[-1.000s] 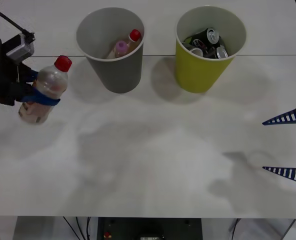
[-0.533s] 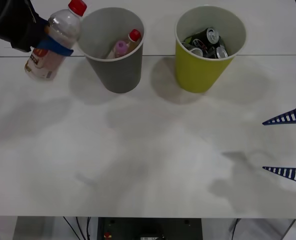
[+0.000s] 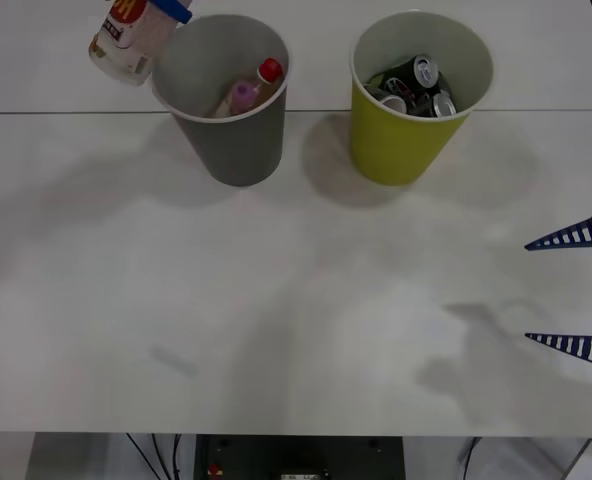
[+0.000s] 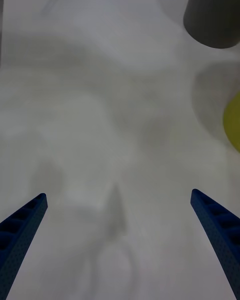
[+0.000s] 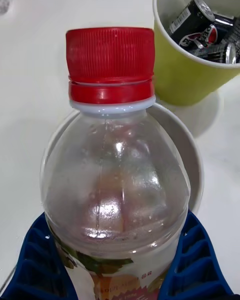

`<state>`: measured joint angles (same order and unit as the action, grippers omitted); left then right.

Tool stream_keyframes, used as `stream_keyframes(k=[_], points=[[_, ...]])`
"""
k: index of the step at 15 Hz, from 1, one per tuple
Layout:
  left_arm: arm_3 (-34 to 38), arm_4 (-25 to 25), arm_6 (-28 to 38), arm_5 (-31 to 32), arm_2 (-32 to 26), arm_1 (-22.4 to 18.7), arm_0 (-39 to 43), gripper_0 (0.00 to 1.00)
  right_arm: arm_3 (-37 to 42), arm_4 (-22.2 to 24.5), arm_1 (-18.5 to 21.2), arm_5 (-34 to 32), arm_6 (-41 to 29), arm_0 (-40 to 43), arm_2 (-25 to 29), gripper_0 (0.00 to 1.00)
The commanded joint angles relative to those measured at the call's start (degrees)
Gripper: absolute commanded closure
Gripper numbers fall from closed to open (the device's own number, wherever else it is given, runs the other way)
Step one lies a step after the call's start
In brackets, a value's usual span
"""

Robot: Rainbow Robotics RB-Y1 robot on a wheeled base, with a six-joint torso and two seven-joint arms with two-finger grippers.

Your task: Put the can into the green bin and the plastic bottle into the gray bin

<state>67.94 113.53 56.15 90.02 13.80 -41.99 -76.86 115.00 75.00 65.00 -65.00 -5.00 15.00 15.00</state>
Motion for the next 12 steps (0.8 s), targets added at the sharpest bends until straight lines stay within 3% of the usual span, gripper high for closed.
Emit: stream_keyframes(k=[1,5,7,8,9,10,12], points=[[-4.4,6.3,0.5,0.0,0.0,5.4,-4.3,1.00,0.0,0.0,0.0,0.0,0.0,0.0,0.0,0.00],[-8.3,11.1,0.6,0.0,0.0,10.0,-6.8,0.99,0.0,0.0,0.0,0.0,0.0,0.0,0.0,0.00],[-8.3,11.2,0.9,0.0,0.0,10.2,-6.7,0.90,0.0,0.0,0.0,0.0,0.0,0.0,0.0,0.00],[-8.4,11.2,0.9,0.0,0.0,10.3,-6.6,0.66,0.0,0.0,0.0,0.0,0.0,0.0,0.0,0.00],[-8.7,11.2,0.9,0.0,0.1,10.2,-6.7,0.09,0.0,0.0,0.0,0.0,0.0,0.0,0.0,0.00],[-9.0,11.1,0.9,0.0,0.1,10.2,-6.7,0.00,0.0,0.0,0.0,0.0,0.0,0.0,0.0,0.00],[-9.1,10.8,0.9,0.0,0.0,10.2,-6.6,0.00,0.0,0.0,0.0,0.0,0.0,0.0,0.0,0.00]])
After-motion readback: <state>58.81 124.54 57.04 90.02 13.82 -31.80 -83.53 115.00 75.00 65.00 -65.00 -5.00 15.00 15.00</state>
